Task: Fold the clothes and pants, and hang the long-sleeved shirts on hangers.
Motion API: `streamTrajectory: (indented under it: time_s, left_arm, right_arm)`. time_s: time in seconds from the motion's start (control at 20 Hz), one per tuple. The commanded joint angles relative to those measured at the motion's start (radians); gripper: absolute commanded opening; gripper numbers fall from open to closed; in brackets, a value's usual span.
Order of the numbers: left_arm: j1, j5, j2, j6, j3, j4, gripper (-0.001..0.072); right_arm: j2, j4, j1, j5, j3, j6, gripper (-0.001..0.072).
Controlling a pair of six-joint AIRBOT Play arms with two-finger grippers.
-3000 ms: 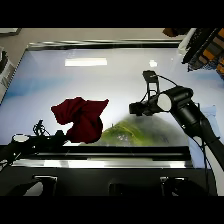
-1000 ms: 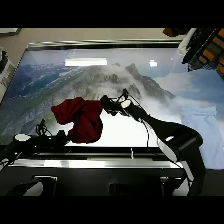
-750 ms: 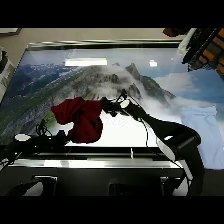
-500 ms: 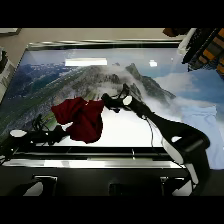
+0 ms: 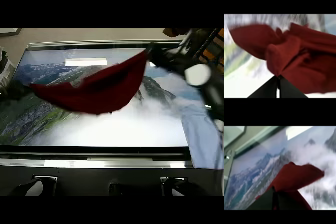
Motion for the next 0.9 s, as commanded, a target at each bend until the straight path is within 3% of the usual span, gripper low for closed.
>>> streamTrajectory:
  time_s: [0.0,0.25,0.45,0.65,0.85]
  left_arm:
    - [0.005,-0.021,0.079,-0.176,0.311,0.190,0.0010]
    - [0.005,-0.018,0.233,-0.251,0.462,0.343,0.0011]
    - [0.005,-0.018,0.317,-0.311,0.462,0.446,0.0011]
    - [0.004,-0.018,0.267,-0.302,0.442,0.425,0.0011]
    - [-0.040,-0.013,0.082,-0.218,0.351,0.404,0.0011]
  right_arm:
    - [0.251,-0.220,-0.064,0.068,0.077,0.004,0.0027]
    - [0.490,-0.341,-0.064,0.108,0.161,0.004,0.0027]
    - [0.528,-0.409,-0.064,0.104,0.219,0.060,0.0027]
    - [0.385,-0.443,-0.064,0.113,0.231,0.133,0.0027]
    - [0.060,-0.386,-0.064,0.133,0.231,0.209,0.0029]
